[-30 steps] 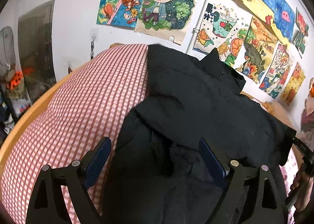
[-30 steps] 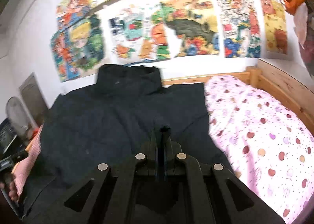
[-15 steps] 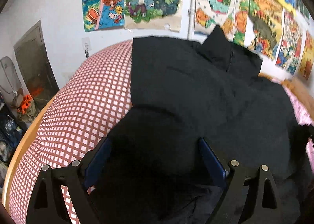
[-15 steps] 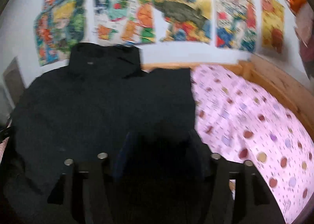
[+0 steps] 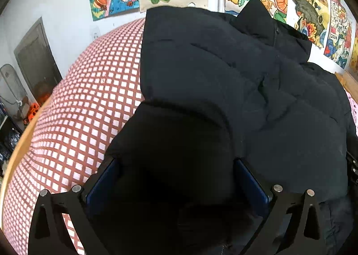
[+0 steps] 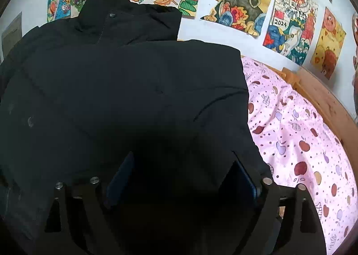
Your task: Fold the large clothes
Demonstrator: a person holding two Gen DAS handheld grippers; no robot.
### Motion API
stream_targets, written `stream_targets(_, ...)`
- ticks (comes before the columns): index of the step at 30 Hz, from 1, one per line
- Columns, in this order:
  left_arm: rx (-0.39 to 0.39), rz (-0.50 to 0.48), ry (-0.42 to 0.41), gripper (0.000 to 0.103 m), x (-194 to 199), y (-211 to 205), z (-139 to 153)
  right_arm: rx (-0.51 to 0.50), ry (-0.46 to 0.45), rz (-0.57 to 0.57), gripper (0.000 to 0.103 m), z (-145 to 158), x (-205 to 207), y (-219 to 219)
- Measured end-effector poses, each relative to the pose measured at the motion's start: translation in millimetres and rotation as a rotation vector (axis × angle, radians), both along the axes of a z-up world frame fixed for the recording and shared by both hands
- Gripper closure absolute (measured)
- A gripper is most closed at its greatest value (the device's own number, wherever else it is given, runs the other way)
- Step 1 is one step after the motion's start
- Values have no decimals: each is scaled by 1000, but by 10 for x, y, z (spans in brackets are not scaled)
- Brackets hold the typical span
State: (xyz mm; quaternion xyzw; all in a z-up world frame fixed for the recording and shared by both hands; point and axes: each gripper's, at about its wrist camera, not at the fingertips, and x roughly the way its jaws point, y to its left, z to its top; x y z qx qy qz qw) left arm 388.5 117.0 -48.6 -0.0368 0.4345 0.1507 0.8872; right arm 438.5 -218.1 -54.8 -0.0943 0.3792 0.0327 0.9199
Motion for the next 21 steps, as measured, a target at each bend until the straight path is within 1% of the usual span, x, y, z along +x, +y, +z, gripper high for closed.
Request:
stream_targets(4,-11,0,0,0,17,11,-33,-2,3,-1,15,-74,-2,17)
stream_targets(11,-57,-7,-28,0,-47,72,14,32,-1,4,13,-80,-1,-42)
stream_targets(16,-78,-22,-56,0,-150,65,215,110,-2,16,13,60,-78,-148)
stream_targets(21,-99,-48,-78,0,-336,10,365,185,-3,-6,13,215,-185,-249)
